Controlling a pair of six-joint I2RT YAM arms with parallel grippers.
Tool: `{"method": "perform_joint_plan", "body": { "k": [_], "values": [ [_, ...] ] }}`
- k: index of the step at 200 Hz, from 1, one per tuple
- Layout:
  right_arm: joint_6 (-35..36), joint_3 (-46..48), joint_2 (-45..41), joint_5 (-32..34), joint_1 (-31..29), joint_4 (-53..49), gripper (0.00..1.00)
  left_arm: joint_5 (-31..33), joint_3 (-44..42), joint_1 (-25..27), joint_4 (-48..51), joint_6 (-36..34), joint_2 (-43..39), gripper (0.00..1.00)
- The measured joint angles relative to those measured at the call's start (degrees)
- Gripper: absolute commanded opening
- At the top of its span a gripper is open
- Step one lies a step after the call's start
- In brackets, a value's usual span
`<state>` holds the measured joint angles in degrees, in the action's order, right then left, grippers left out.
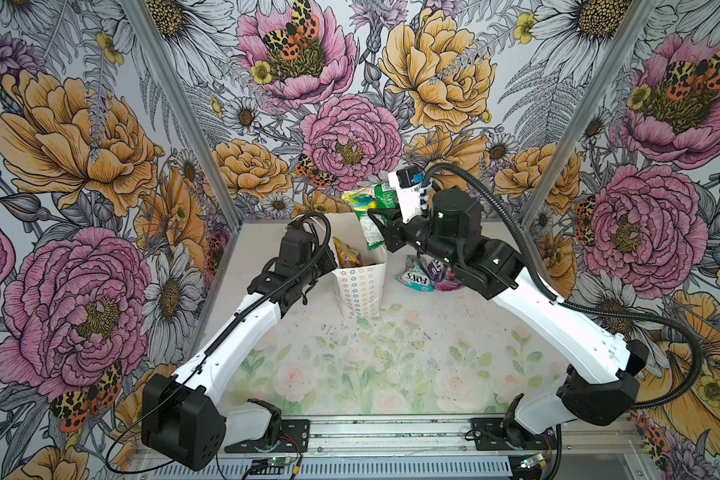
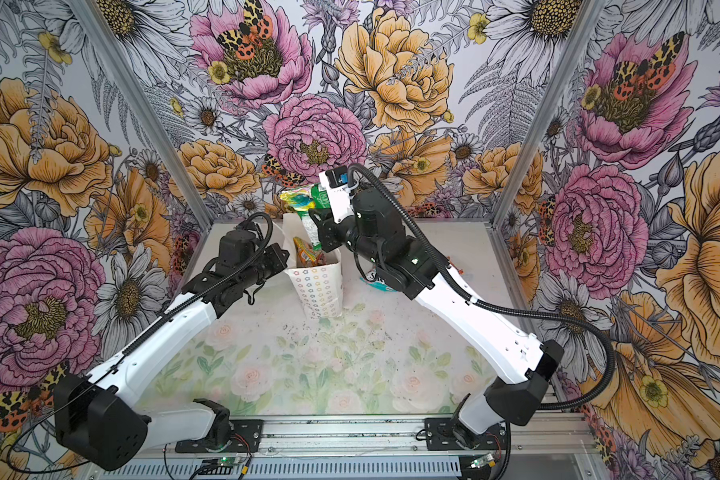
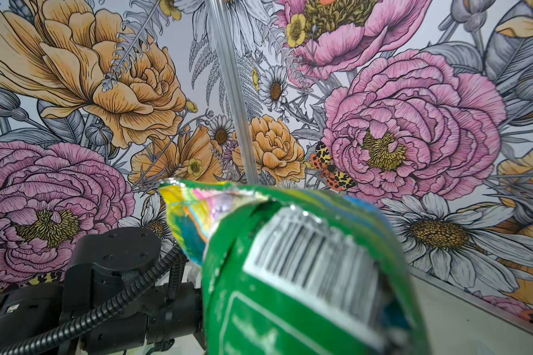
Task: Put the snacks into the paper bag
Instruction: 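Carry the green-and-yellow packet with the right gripper over the bag opening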
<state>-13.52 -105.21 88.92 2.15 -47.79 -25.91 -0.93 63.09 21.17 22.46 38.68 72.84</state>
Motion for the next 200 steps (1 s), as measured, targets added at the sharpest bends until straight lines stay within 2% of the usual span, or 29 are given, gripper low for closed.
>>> {"method": "perform_joint_plan", "body": {
  "k": [132,200],
  "values": [
    [0.6,-5.0,12.9,4.3,-1.0,0.0,0.00,0.0,-0.1,0.0,0.0,0.0,-0.2,0.00],
    [2.4,-5.7,16.3,8.6,-1.1,-0.7,0.00,0.0,-0.1,0.0,0.0,0.0,-0.2,0.00]
  ]
}}
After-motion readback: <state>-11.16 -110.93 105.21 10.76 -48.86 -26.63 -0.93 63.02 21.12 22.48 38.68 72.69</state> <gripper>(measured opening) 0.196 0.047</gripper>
